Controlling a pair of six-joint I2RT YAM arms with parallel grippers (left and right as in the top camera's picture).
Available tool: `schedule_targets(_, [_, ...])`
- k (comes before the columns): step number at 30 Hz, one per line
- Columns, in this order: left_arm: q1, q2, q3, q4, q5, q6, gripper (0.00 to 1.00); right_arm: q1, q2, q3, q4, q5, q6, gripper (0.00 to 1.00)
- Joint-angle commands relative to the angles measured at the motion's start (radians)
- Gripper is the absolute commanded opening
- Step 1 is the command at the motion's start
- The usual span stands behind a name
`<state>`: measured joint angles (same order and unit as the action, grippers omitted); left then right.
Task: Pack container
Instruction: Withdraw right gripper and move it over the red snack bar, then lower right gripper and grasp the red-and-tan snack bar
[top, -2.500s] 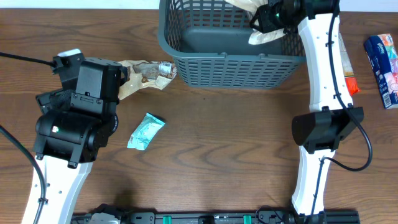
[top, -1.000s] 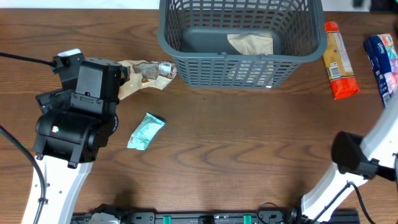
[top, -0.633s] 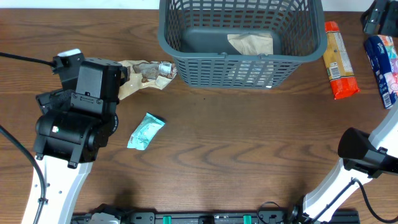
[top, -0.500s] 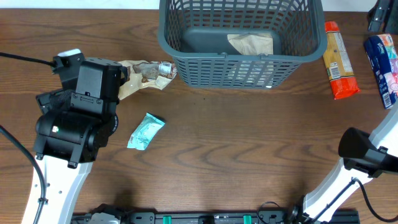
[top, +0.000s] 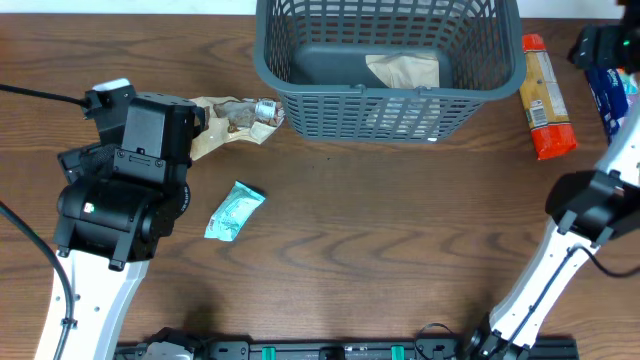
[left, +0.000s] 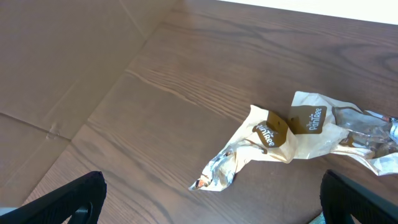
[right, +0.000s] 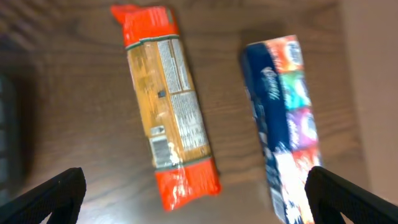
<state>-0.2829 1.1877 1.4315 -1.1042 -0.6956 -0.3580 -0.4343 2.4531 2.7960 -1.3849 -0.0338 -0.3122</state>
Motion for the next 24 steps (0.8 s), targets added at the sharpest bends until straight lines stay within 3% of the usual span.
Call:
schedule_targets(1, [0.005, 0.000, 0.019, -0.006, -0.020, 0.010, 0.99, 0.023, 0.036, 0.003, 0.029, -0.044, -0.066, 0.99])
schedule_targets(12, [0.005, 0.000, 0.019, -0.006, -0.019, 0.009, 0.99, 0.053, 0.173, 0.003, 0.030, -0.049, -0.232, 0.98])
schedule_targets(24, [0.005, 0.000, 0.019, -0.006, -0.020, 0.010, 0.99, 0.032, 0.306, 0.003, 0.039, -0.021, -0.197, 0.99])
